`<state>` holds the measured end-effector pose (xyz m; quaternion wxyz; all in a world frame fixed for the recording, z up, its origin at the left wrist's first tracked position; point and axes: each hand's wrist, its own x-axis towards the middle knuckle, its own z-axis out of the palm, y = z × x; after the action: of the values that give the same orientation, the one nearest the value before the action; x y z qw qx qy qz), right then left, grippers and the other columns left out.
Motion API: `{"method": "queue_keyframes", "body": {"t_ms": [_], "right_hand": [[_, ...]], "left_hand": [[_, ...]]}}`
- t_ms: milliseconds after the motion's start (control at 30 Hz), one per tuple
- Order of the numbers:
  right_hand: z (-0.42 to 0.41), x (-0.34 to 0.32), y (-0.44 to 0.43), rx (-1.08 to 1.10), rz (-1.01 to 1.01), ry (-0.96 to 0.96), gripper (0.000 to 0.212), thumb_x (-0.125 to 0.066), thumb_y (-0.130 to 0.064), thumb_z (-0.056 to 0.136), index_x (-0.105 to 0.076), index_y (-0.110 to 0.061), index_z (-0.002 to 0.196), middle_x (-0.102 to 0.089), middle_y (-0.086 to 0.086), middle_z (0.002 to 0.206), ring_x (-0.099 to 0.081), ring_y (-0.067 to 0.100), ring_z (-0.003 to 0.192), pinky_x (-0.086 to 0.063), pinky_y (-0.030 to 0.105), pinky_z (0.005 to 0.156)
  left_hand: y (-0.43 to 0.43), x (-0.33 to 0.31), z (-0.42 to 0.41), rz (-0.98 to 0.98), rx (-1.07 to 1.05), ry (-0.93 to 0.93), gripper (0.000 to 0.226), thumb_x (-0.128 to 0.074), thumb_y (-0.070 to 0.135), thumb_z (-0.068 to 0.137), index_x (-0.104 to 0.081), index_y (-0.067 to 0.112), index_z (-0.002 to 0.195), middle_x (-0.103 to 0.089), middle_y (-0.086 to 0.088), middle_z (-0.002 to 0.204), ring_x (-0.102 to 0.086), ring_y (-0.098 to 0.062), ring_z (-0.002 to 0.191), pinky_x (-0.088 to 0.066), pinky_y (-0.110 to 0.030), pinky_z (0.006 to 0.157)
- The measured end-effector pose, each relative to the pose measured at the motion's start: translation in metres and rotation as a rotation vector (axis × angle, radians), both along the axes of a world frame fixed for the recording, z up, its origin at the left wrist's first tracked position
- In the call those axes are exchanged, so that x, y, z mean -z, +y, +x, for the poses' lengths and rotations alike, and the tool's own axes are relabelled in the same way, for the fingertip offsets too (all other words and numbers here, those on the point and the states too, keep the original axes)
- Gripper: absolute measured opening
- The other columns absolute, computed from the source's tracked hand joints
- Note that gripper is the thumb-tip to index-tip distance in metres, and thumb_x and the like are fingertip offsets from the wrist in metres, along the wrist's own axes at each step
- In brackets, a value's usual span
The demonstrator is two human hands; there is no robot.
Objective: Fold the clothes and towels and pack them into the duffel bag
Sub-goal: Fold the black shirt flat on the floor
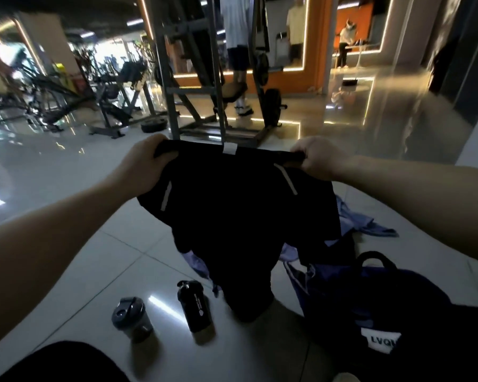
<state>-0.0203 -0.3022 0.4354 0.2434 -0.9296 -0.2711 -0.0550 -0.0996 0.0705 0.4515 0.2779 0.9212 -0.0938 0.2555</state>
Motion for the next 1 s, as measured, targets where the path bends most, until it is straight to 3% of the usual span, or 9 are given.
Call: {"method": "queue_keyframes", "body": {"t_ms": [133,267,367,467,567,700,800,933,1000], "right_hand": [[-0.018,-0.044,-0.008,0.045,0.152,0.023,0.020,-0.067,-0.010,0.094,-0.064,-0.029,0.089,-0.058,-0.013,0.083,-0.054,-0.001,0.074,-0.036,0.016,0.062],[-0.037,-0.074,-0.011,-0.006,0.315,0.043,0.013,-0.069,-0.013,0.093,-0.068,-0.026,0.089,-0.066,-0.002,0.087,-0.063,0.001,0.073,-0.044,0.022,0.067],[-0.050,-0.093,-0.014,-0.076,0.366,0.150,0.005,-0.066,-0.017,0.095,-0.070,-0.020,0.096,-0.067,0.001,0.087,-0.065,0.005,0.071,-0.049,0.022,0.064],[-0.056,-0.111,-0.019,-0.138,0.423,0.372,0.014,-0.066,-0.023,0.087,-0.070,-0.018,0.100,-0.069,-0.001,0.085,-0.066,0.007,0.072,-0.051,0.020,0.063],[-0.052,-0.120,-0.022,-0.160,0.466,0.569,0.021,-0.065,-0.018,0.086,-0.070,-0.017,0.106,-0.073,0.001,0.088,-0.070,0.010,0.075,-0.055,0.022,0.060],[-0.034,-0.107,-0.019,-0.173,0.470,0.787,0.035,-0.086,-0.023,0.069,-0.077,-0.017,0.102,-0.073,0.005,0.089,-0.072,0.014,0.072,-0.058,0.024,0.055],[-0.008,-0.076,-0.010,-0.042,0.439,0.902,0.022,-0.058,-0.017,0.093,-0.069,-0.014,0.113,-0.072,0.008,0.092,-0.073,0.018,0.075,-0.059,0.029,0.057],[0.039,-0.009,0.006,0.096,0.183,0.942,0.045,-0.070,-0.023,0.085,-0.064,-0.008,0.127,-0.073,0.014,0.109,-0.073,0.024,0.089,-0.061,0.035,0.074],[0.063,0.031,0.017,0.165,0.100,0.871,0.045,-0.074,-0.024,0.083,-0.065,-0.007,0.123,-0.073,0.014,0.109,-0.071,0.023,0.090,-0.058,0.030,0.078]], "left_hand": [[0.007,-0.041,-0.018,0.092,0.009,-0.135,0.017,-0.073,0.023,0.089,-0.057,0.021,0.084,-0.056,0.007,0.073,-0.056,-0.023,0.073,-0.042,-0.031,0.065],[0.016,-0.080,-0.038,0.201,0.023,-0.159,0.024,-0.077,0.035,0.084,-0.067,0.016,0.091,-0.067,-0.002,0.079,-0.066,-0.026,0.074,-0.054,-0.046,0.073],[0.015,-0.104,-0.058,0.257,0.044,-0.049,0.040,-0.074,0.051,0.077,-0.070,0.015,0.095,-0.070,-0.002,0.083,-0.068,-0.022,0.078,-0.055,-0.048,0.077],[0.023,-0.121,-0.072,0.248,0.059,0.124,0.062,-0.070,0.075,0.065,-0.072,0.021,0.095,-0.073,0.001,0.085,-0.071,-0.022,0.081,-0.057,-0.051,0.080],[0.028,-0.125,-0.074,0.202,0.078,0.223,0.061,-0.068,0.078,0.060,-0.073,0.026,0.092,-0.073,0.002,0.085,-0.071,-0.022,0.082,-0.057,-0.045,0.080],[0.030,-0.106,-0.061,0.197,0.075,0.275,0.064,-0.061,0.094,0.052,-0.071,0.036,0.078,-0.069,0.007,0.074,-0.067,-0.016,0.072,-0.050,-0.036,0.070],[0.037,-0.072,-0.036,0.236,0.021,0.420,0.071,-0.053,0.096,0.055,-0.072,0.035,0.085,-0.072,0.008,0.081,-0.069,-0.014,0.077,-0.055,-0.038,0.074],[0.043,-0.004,0.011,0.277,-0.009,0.619,0.055,-0.062,0.078,0.070,-0.070,0.026,0.087,-0.071,0.002,0.082,-0.068,-0.018,0.077,-0.051,-0.035,0.070],[0.045,0.040,0.040,0.272,-0.022,0.643,0.041,-0.069,0.062,0.078,-0.065,0.022,0.081,-0.066,-0.002,0.079,-0.062,-0.021,0.075,-0.044,-0.032,0.065]]}}
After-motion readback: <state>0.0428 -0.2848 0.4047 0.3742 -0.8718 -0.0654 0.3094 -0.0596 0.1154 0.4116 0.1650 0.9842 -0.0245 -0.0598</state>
